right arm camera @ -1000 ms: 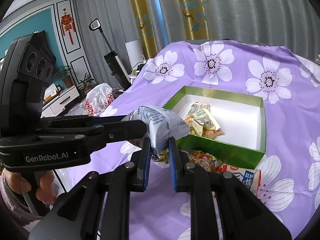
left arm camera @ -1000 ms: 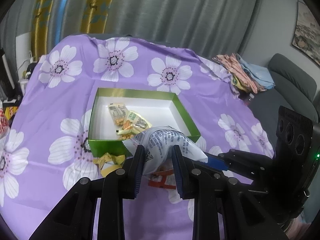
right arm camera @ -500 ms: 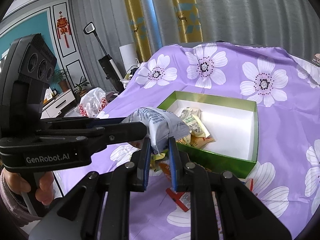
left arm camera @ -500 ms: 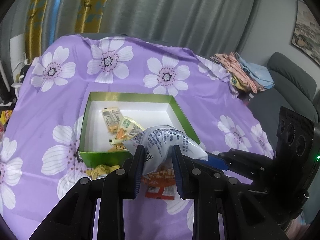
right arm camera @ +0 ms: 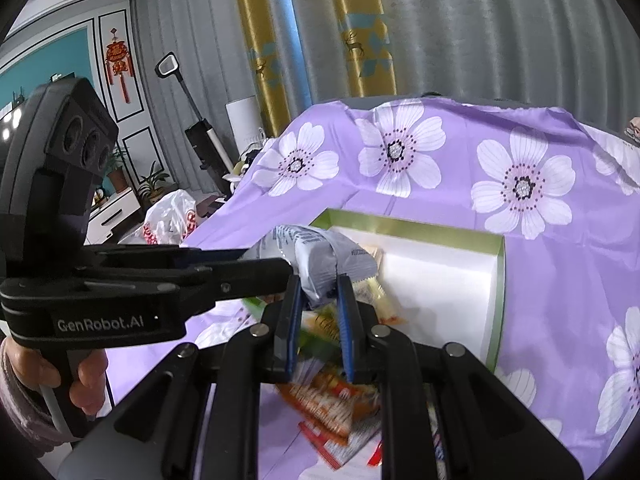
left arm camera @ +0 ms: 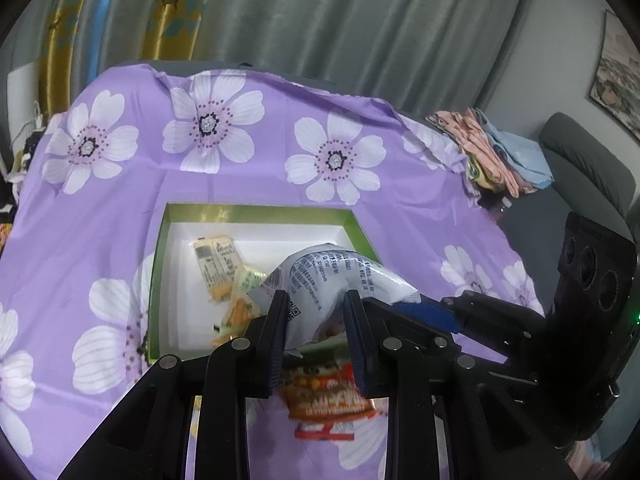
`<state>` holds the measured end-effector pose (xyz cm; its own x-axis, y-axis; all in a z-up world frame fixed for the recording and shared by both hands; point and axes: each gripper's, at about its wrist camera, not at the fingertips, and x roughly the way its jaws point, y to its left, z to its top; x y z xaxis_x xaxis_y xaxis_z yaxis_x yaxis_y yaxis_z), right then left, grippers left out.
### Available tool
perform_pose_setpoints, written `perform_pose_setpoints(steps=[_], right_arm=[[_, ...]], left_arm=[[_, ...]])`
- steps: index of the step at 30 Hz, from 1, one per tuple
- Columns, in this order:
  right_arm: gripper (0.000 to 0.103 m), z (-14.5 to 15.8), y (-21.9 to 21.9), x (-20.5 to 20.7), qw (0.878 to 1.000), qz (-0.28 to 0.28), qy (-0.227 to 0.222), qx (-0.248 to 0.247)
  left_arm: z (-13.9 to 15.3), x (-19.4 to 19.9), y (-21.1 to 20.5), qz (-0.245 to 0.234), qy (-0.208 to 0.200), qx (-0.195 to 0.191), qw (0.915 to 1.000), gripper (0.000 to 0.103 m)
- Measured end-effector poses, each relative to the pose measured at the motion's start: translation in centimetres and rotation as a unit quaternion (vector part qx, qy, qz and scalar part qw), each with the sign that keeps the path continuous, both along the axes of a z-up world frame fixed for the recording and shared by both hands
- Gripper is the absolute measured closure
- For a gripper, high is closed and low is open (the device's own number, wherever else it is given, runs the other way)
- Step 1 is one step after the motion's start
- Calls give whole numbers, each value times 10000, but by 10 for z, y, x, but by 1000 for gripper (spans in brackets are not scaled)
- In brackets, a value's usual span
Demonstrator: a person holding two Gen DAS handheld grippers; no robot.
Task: Organize snacks
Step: 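Lift the white peanut bag and carry it over the green box, then lower the peanut bag into the box and open the right gripper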
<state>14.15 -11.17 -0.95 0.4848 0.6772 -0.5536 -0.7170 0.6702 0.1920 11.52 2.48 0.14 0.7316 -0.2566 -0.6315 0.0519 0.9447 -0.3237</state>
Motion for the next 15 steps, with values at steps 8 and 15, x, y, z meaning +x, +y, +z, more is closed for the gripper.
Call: perform_pose_setpoints(steps=[8,15], right_arm=[[85,-13,8,31,9998,-19,128,-117],[85,-39,18,54,9987,-19,423,-271]], left_arm=[[-17,31,10,16,247,-98,9996,75],[-41,52,18,60,560,-158,9983,75]])
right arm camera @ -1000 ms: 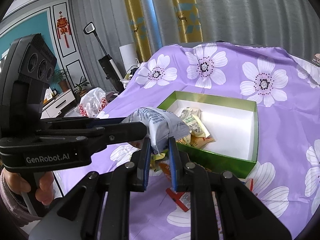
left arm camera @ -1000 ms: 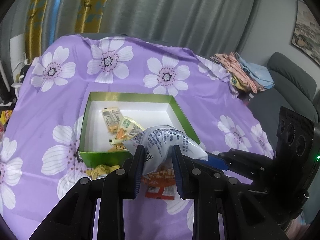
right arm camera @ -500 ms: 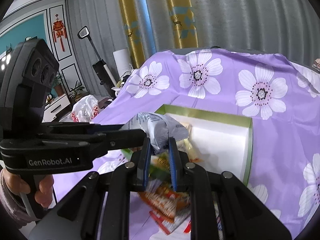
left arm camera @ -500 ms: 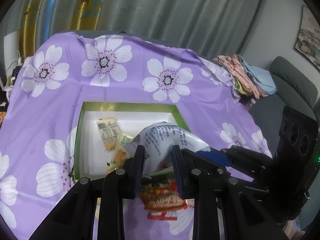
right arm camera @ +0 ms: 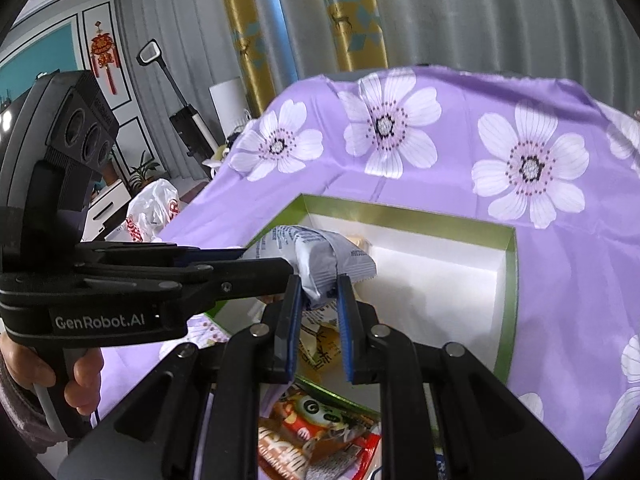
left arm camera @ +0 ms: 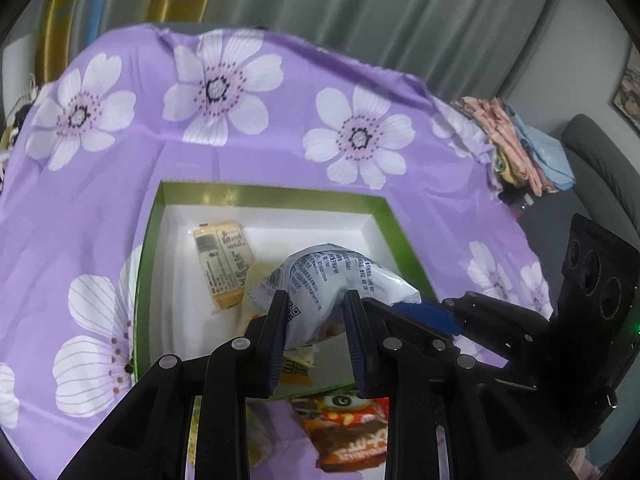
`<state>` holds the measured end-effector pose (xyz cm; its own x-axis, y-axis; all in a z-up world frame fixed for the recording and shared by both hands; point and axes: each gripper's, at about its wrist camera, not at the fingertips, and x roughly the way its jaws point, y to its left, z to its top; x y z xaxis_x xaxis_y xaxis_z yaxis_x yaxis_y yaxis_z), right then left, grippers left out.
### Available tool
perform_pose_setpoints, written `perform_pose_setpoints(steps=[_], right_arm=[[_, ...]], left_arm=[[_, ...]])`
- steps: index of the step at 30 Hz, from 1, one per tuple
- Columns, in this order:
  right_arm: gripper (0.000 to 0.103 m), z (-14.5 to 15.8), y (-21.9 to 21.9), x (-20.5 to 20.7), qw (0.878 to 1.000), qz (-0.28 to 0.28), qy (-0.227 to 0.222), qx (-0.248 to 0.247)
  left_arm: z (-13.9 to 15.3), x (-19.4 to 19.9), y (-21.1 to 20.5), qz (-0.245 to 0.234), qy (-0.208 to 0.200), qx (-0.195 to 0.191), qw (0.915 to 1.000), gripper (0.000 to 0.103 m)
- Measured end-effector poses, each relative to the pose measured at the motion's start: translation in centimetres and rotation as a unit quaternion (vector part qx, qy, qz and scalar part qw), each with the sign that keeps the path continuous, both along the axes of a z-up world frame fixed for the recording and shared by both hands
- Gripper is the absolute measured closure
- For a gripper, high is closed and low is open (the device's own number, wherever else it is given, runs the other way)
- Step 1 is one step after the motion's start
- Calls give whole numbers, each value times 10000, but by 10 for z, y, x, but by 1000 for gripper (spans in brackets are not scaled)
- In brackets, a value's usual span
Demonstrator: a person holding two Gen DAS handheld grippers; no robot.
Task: Organize snacks
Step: 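Lower the peanut bag into the box and open the right gripper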
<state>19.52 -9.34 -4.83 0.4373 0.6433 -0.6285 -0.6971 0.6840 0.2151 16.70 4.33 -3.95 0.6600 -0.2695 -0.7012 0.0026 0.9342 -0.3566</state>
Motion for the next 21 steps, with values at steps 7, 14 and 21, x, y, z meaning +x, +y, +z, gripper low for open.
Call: perform_pose_setpoints(steps=[7,14,21], right_arm=[[85,-20,12,14,9997,9,204,-158],[85,-34,13,23,9990,-50,376,-239],[85,-38,12,26,9986,-102,426,-297]], left_arm=[[-21,15,9,67,294,-106,9995,75],[-29,26,8,66,388,-38,9992,75],[-31,31,3,96,398,96,9991,75]])
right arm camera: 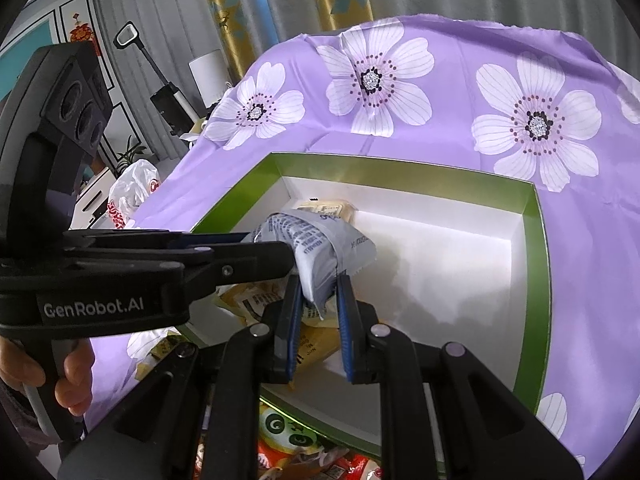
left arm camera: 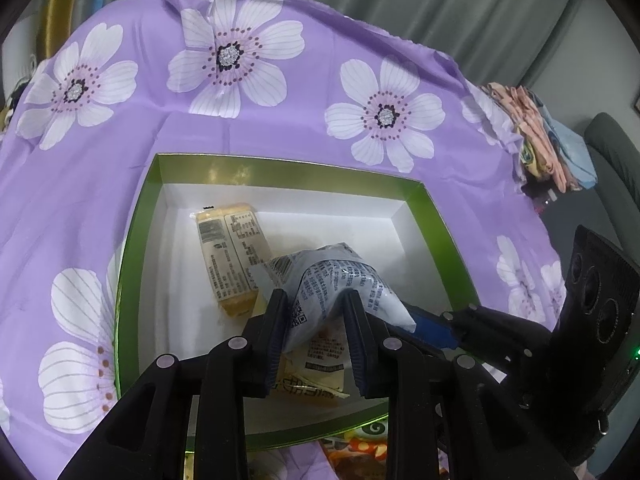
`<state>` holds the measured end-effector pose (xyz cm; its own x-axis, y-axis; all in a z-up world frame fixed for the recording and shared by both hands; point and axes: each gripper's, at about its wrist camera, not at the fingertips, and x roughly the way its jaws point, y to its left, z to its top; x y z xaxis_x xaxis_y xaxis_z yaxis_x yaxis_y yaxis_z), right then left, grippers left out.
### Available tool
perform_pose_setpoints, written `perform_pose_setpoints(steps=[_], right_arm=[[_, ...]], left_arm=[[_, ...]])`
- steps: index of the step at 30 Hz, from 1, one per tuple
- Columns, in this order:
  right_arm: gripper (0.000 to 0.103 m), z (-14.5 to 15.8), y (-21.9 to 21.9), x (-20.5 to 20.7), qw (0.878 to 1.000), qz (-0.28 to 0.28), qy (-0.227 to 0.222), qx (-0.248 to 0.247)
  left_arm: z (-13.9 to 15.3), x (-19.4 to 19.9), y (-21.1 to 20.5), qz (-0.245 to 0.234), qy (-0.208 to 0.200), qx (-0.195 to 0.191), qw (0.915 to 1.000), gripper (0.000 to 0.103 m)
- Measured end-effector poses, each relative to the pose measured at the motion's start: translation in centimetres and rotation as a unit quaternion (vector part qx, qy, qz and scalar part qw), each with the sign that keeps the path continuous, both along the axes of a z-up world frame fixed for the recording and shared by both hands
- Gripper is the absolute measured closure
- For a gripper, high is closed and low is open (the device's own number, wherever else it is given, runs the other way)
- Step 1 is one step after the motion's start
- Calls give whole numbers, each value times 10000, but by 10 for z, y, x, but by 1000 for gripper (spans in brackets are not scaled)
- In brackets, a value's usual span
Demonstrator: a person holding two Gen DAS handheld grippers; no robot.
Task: Organize snacks
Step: 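Lower the peanut bag into the box and open the right gripper, then move the right gripper back to the orange snack bag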
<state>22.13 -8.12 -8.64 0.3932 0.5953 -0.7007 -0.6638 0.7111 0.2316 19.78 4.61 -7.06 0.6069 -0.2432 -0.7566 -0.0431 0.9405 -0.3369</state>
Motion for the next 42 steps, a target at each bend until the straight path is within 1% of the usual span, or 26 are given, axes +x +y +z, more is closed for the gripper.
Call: perform_pose_setpoints(steps=[12,13,15,16,17,18,19,20,24,25,26,31,34,35,38,40,42], right_arm=[[82,2,0,-2,10000,-60,45,-63],[81,2,0,-2,9999,-62,59,-65],[75,3,-1,-4,10000,-59,49,-58],[73,4,-1,-5,10000,-65,29,-59],[70,5,-2,-5,10000,-71,20,-57],[67,6,-3,-6,9999,-85,15,-54],[65,7,-4,-6,9999,-102,4,-39],[61,8,-5,-8,9999,-115,-9,-45],[57,12,-10,-12,9999,-150,-34,-30],[57,13,-11,-14,9999,-158,-44,-35],[55,14,-12,-15,9998,-169,-55,-40],[48,23,-20,-24,9996,-254,-119,13],[43,30,-25,-32,9994,-303,-183,66],[40,34,-28,-35,9992,-317,-228,76],[39,41,-32,-43,9989,-348,-320,68],[35,46,-36,-49,9986,-376,-348,88],[23,51,-40,-56,9981,-451,-408,100]], left_arm=[[3,-2,-1,122,-7,142,9998,75],[3,-2,-1,131,-3,160,9998,75],[4,-3,-2,162,1,241,9996,73],[4,-4,-2,179,-1,278,9995,66],[5,-4,-2,191,-5,305,9994,55],[6,-5,-3,206,-13,322,9993,48],[7,-6,-3,225,-31,334,9992,37],[8,-7,-3,246,-57,347,9991,33],[15,-12,-5,280,-119,462,9985,30],[17,-13,-6,281,-140,494,9983,26],[19,-14,-6,288,-166,520,9981,24],[30,-24,-7,339,-285,638,9970,22],[36,-31,-8,356,-356,665,9965,15],[38,-33,-8,375,-386,677,9963,15],[45,-41,-10,405,-455,705,9956,15],[49,-47,-11,411,-500,718,9953,15],[54,-53,-14,412,-533,752,9949,13]])
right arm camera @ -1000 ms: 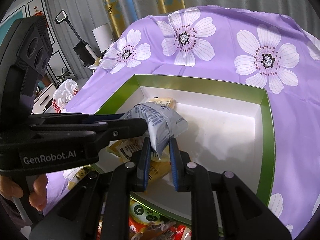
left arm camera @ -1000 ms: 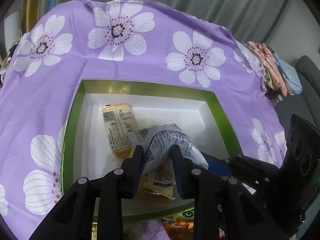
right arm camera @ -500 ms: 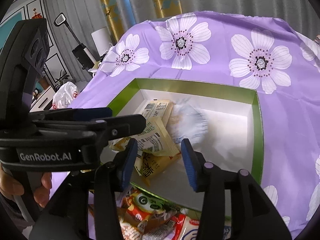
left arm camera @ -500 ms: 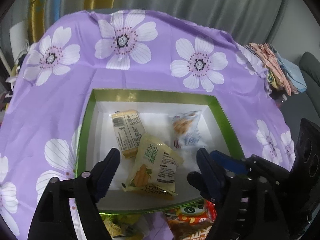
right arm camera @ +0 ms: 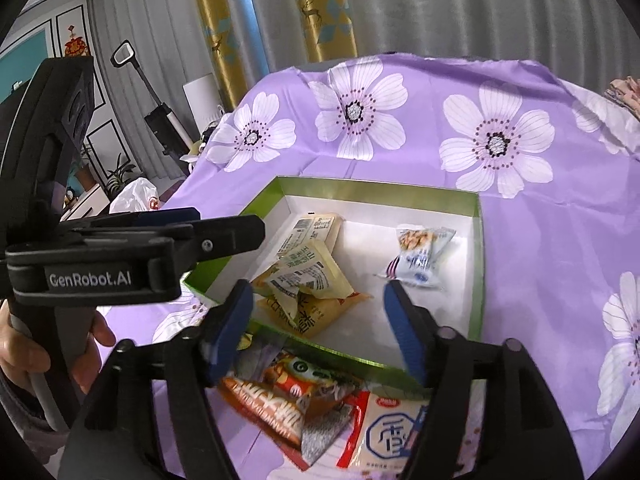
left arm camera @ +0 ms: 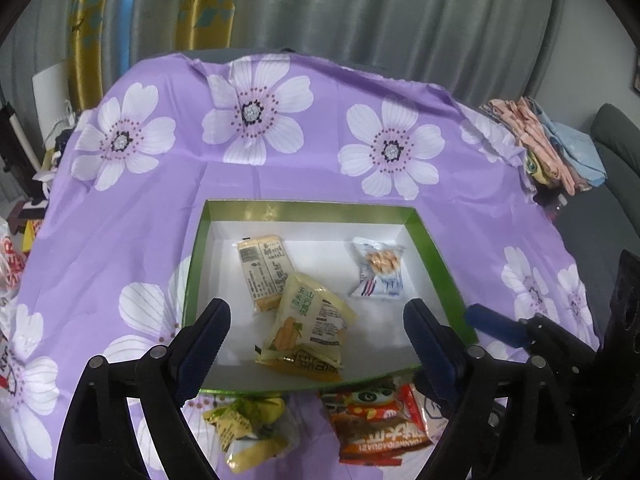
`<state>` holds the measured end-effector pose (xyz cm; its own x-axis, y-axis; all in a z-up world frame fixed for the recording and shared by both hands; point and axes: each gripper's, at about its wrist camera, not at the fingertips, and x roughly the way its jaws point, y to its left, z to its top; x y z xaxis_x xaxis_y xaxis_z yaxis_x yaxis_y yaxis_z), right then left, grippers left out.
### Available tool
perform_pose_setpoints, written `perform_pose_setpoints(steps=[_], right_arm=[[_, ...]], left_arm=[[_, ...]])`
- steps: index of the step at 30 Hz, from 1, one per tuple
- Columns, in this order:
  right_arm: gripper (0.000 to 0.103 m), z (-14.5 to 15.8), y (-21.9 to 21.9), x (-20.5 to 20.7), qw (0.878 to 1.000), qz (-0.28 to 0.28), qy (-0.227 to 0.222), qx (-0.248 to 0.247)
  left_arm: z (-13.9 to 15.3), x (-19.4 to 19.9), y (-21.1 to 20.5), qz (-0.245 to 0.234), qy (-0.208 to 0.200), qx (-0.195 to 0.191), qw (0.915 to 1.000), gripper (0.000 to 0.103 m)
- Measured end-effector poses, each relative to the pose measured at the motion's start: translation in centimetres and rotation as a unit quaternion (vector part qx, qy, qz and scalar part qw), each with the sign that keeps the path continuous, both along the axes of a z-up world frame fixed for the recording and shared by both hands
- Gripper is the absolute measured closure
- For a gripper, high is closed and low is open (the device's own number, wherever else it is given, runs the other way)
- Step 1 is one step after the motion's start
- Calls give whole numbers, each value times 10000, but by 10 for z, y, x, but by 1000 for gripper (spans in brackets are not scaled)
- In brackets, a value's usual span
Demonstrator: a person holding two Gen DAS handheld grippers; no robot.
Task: Organize snacks
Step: 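Move the right gripper back to the orange snack bag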
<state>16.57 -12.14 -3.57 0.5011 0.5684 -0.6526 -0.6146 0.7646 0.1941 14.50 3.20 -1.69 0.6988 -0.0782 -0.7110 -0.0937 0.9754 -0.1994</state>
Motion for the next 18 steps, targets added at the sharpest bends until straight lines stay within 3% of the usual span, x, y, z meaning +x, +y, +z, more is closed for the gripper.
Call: perform_pose_setpoints(steps=[2,9,18], right_arm=[[20,5,-6,-6,10000,-54,-35,49],[7,20,-25,-29,9996,-205,-159,142],[6,32,-45,-60,9991,-288,-231,193]], left_arm=[[5,-7,-3,-8,-67,40,10000,3],[20,-34,-13,-60,-288,138,9995,3],[32,-68,-20,-71,-410,121,9991,3]])
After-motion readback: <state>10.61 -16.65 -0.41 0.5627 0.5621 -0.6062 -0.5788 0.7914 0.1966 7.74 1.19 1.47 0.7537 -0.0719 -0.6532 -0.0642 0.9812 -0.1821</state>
